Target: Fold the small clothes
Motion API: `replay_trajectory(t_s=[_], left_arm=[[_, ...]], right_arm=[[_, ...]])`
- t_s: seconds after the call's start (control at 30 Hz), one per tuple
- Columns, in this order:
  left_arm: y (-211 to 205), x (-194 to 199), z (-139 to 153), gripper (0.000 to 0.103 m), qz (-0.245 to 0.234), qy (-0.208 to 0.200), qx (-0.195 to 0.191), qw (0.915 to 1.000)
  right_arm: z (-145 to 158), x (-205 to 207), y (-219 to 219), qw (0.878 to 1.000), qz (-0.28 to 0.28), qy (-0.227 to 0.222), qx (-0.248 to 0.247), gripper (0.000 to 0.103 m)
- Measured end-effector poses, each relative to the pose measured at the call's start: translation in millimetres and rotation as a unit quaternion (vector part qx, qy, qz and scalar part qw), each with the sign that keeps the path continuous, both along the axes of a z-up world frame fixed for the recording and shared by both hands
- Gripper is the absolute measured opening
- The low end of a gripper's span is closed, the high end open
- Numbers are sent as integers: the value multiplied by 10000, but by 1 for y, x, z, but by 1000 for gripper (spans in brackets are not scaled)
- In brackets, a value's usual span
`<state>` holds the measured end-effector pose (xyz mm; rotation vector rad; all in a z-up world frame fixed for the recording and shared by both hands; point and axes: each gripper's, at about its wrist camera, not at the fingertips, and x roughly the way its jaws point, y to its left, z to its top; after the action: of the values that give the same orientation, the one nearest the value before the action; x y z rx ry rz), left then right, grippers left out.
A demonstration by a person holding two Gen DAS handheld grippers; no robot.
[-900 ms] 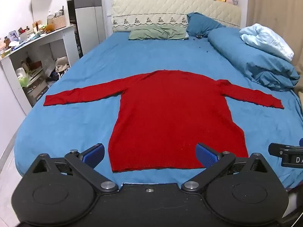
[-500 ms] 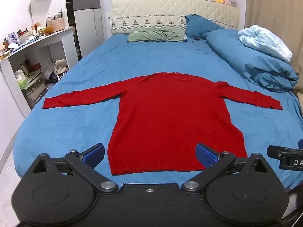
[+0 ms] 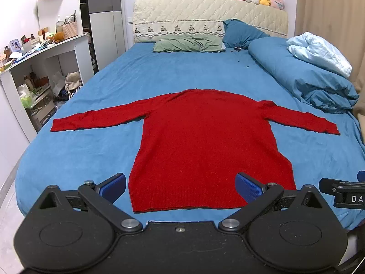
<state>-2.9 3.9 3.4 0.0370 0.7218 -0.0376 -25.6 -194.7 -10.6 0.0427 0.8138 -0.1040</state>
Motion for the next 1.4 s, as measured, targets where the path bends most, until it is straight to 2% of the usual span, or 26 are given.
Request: replay_trajectory(t_s=[0.37, 1.4], left_arm=[[-1, 2, 0, 103, 16, 41, 21, 10000], [-4, 0, 0, 103, 2, 43, 128, 9999]], right_arm=[[-2, 1, 10, 10000, 56, -18, 22, 103], [-3, 1, 2, 10000, 73, -13, 37, 103]])
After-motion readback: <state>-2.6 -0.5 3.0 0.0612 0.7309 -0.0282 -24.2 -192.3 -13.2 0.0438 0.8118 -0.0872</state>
